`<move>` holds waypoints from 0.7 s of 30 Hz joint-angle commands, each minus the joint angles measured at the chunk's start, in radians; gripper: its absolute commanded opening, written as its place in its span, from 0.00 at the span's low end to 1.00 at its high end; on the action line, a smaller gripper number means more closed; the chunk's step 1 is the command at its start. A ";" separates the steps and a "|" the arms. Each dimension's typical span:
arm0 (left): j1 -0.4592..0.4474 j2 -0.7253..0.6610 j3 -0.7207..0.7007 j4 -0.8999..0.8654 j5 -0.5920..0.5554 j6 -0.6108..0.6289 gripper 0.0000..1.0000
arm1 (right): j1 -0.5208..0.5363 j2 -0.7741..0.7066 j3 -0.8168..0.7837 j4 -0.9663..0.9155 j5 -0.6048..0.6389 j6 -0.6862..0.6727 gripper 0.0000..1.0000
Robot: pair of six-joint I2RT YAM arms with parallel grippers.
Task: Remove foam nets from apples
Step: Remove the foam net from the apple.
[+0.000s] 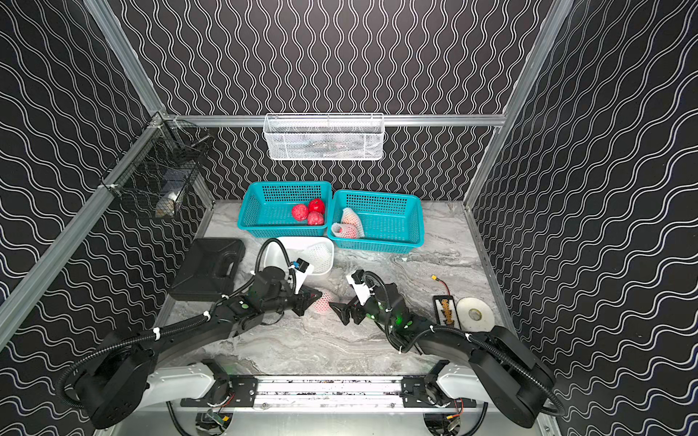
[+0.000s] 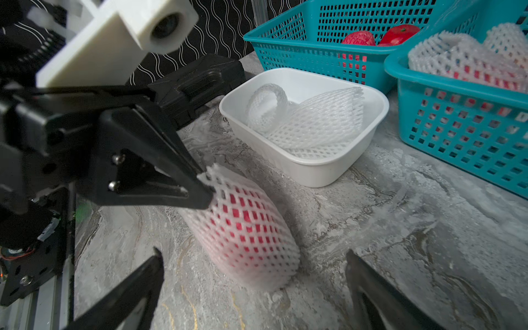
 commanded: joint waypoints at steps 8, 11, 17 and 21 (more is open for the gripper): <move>-0.093 0.089 0.088 -0.120 -0.122 0.032 0.10 | 0.001 -0.054 -0.029 0.051 0.062 0.003 1.00; -0.103 0.085 0.094 -0.114 -0.124 0.031 0.17 | 0.002 -0.070 -0.039 0.053 0.076 0.003 1.00; -0.109 0.073 0.119 -0.125 -0.129 0.043 0.36 | 0.002 -0.063 -0.030 0.047 0.067 0.003 1.00; -0.110 0.061 0.130 -0.119 -0.129 0.042 0.54 | 0.002 -0.069 -0.035 0.048 0.072 0.005 1.00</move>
